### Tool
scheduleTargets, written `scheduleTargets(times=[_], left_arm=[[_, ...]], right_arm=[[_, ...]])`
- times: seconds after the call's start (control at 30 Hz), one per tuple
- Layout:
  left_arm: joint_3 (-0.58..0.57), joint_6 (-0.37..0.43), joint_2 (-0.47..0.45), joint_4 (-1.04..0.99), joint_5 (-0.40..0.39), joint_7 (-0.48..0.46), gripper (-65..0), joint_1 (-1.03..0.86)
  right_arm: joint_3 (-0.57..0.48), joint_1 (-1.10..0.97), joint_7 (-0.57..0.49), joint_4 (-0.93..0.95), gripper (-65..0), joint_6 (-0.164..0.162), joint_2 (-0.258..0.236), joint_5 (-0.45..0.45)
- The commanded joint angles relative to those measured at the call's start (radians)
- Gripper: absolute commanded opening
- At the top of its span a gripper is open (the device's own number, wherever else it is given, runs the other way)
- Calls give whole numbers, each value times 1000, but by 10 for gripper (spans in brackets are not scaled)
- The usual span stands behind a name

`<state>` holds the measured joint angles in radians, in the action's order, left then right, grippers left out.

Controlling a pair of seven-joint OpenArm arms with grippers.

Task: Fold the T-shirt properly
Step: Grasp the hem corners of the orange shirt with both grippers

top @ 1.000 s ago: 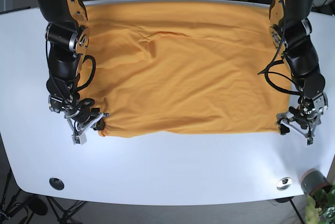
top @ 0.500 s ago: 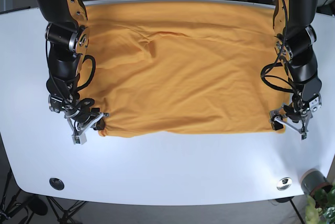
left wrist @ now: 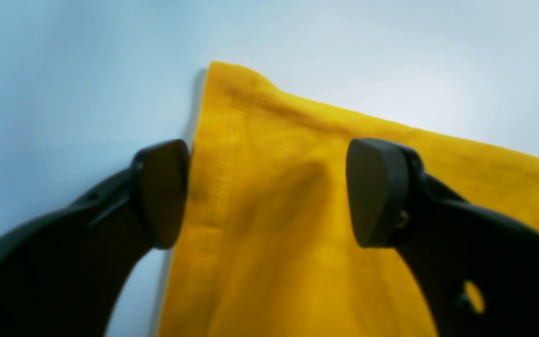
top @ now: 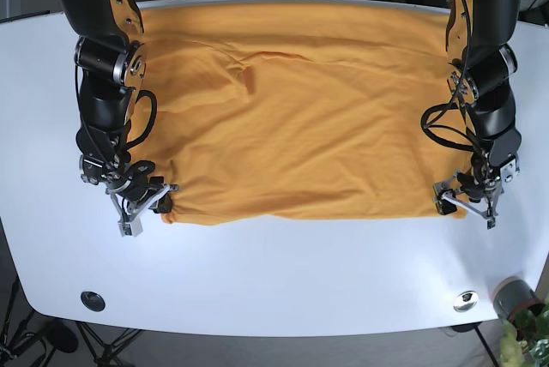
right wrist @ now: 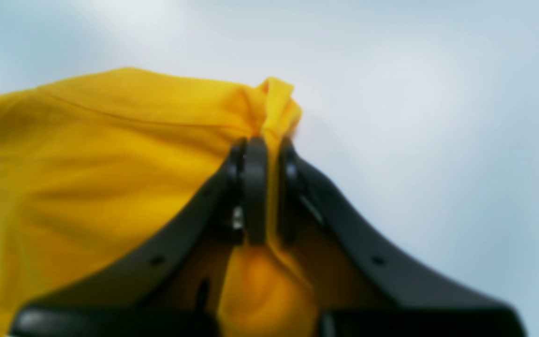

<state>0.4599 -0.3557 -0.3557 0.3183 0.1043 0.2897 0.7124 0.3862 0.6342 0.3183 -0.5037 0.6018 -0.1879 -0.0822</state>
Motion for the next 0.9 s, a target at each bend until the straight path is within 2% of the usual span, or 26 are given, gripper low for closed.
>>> scheduleTargets(times=[0.0,0.1,0.13,0.17,0.23,0.3,0.43,0.57,0.7,0.87], left_arm=[[0,-1,-7,2,-1,26,-246,14],[0,-1,-4,2,-1,23,-383,14],[0,-1,-4,3,-1,21,-460,16],[0,-1,-4,3,-1,21,-506,17],[0,-1,-4,3,-1,21,-592,19],[0,-1,-4,3,-1,21,-650,19],[0,-1,-4,11,-1,21,-650,20],[1,-22,7,104,-1,30,-650,14],[6,-85,25,215,-2,113,-650,2],[58,-116,54,356,-2,177,-650,-40]], right_arm=[[1,25,-18,-29,-620,4,-9,12],[1,17,-18,-34,-620,4,-9,12],[1,17,-18,-34,-620,4,-9,12],[1,16,-18,-34,-620,4,-9,12],[1,14,-18,-39,-620,4,-9,12],[0,11,-18,-49,-620,4,-9,12],[-3,9,-18,-52,-621,4,-9,12],[0,19,-11,-59,-621,4,-9,12],[1,9,40,-164,-621,5,-9,12],[1,-30,120,-310,-621,5,-8,14]])
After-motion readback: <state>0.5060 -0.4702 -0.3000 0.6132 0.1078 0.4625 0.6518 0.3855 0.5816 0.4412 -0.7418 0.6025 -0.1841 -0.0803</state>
